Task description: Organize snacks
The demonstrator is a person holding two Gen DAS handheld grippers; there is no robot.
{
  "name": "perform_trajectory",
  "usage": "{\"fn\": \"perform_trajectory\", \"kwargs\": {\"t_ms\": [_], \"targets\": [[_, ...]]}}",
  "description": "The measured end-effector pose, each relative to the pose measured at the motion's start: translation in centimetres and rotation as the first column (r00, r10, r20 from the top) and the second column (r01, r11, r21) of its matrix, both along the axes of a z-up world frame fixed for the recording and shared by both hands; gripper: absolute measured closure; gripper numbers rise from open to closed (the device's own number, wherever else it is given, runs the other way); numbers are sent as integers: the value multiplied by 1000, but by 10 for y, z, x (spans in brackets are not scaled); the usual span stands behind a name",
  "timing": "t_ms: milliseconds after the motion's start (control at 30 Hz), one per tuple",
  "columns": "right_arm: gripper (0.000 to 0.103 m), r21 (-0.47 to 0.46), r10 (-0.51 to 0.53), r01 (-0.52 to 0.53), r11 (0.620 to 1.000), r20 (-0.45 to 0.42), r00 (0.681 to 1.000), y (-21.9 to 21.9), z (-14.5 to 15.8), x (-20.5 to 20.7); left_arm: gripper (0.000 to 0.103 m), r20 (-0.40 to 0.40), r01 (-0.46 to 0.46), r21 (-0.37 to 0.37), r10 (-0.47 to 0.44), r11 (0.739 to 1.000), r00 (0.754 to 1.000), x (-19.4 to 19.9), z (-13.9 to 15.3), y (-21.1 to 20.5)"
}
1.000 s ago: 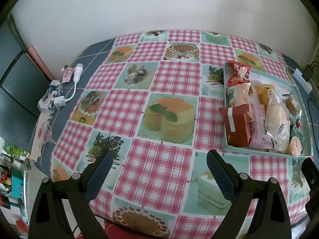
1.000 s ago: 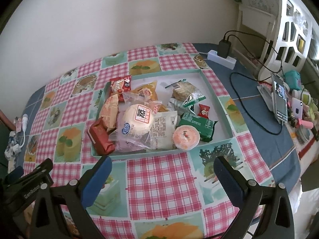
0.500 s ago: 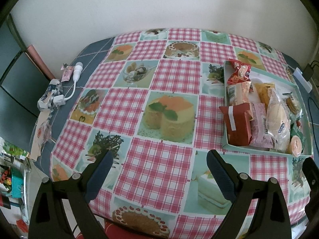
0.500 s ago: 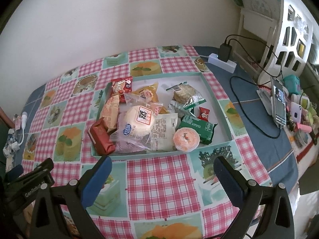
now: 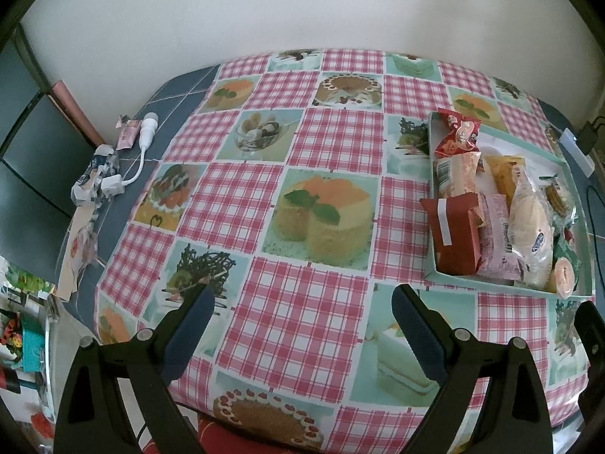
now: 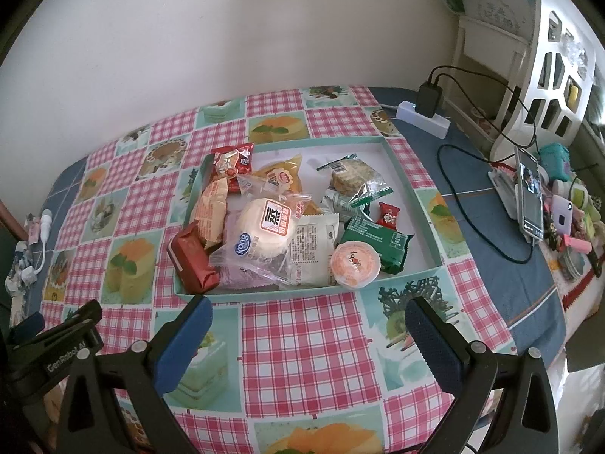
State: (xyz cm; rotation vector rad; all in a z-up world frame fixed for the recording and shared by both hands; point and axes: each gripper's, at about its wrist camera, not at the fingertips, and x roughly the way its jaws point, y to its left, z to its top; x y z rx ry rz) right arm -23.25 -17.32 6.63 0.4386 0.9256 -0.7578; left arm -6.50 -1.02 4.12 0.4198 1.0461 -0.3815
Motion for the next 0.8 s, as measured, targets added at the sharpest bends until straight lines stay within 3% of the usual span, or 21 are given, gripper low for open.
{"fn": "perform_trajectory", "kwargs": {"t_ms": [800], "targets": [[0, -1, -3, 3, 1000, -1, 1000, 1, 0, 1, 8, -10, -6, 7, 6, 1000, 1000, 1, -3, 1]]}}
